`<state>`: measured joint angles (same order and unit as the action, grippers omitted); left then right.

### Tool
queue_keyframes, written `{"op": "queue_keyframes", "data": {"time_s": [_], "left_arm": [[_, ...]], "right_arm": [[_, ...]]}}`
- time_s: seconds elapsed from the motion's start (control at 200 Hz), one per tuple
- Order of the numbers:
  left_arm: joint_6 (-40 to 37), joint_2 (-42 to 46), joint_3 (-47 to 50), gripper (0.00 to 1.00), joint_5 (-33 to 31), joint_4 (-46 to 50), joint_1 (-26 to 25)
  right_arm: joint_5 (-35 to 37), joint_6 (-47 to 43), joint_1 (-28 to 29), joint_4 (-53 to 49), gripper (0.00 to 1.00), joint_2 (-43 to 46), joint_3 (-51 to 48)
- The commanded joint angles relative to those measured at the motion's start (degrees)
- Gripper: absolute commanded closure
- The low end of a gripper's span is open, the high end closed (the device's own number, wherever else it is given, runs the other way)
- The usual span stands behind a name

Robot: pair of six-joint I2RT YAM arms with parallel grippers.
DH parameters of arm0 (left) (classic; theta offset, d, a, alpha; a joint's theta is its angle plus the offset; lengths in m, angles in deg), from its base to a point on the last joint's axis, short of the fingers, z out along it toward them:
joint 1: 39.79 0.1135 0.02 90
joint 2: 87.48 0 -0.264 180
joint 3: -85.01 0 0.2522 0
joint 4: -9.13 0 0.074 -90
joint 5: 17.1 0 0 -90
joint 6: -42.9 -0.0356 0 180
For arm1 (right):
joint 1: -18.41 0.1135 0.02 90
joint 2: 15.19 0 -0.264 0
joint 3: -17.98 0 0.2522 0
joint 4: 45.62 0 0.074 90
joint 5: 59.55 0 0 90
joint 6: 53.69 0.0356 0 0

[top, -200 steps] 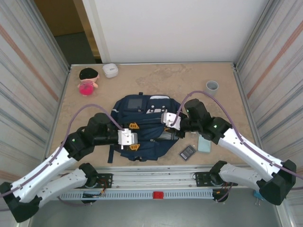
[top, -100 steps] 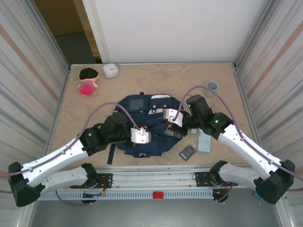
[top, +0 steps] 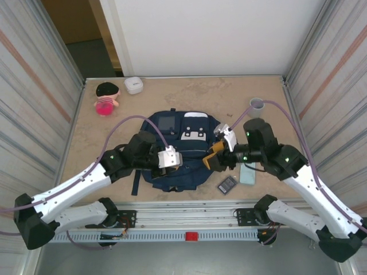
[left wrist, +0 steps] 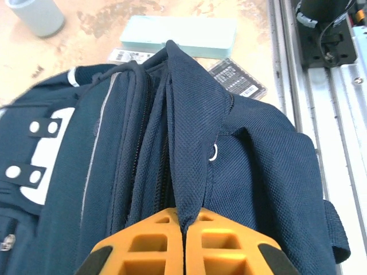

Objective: Pack books, pencil case, and school supplies into a backpack

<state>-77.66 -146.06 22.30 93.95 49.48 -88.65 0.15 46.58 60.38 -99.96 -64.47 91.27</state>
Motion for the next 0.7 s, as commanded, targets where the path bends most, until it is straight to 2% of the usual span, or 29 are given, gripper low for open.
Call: {"op": "queue_keyframes", "data": {"time_s": [0.0, 0.15, 0.225, 0.501, 0.591, 0.687, 0.697], "left_arm": [[5.0, -1.8, -5.0, 1.00, 6.3, 0.0, 1.2], [7.6, -4.5, -7.8, 1.00, 11.4, 1.9, 1.6], [8.6, -5.2, -8.0, 1.00, 13.7, 1.6, 2.0], [12.0, -6.4, -8.2, 1.00, 19.9, -0.2, 3.2], [13.4, -6.4, -8.1, 1.00, 20.0, -1.4, 3.6], [14.7, -6.5, -8.0, 1.00, 20.1, -2.4, 4.0], [14.8, -6.5, -8.1, 1.00, 20.1, -2.4, 4.0]], "right_arm": [[5.6, 17.5, 6.5, 1.9, 0.45, -0.5, -4.4], [9.0, 22.3, 8.0, 6.9, 0.44, -3.5, -8.3], [10.8, 21.9, 8.1, 7.9, 0.40, -4.6, -9.5], [10.2, 17.7, 5.9, 10.1, 0.37, -9.0, -9.5], [7.9, 17.5, 5.4, 12.4, 0.49, -9.2, -9.8], [6.9, 17.5, 5.5, 12.0, 0.65, -9.7, -9.8], [7.0, 17.5, 5.5, 11.9, 0.69, -9.7, -9.8]]}}
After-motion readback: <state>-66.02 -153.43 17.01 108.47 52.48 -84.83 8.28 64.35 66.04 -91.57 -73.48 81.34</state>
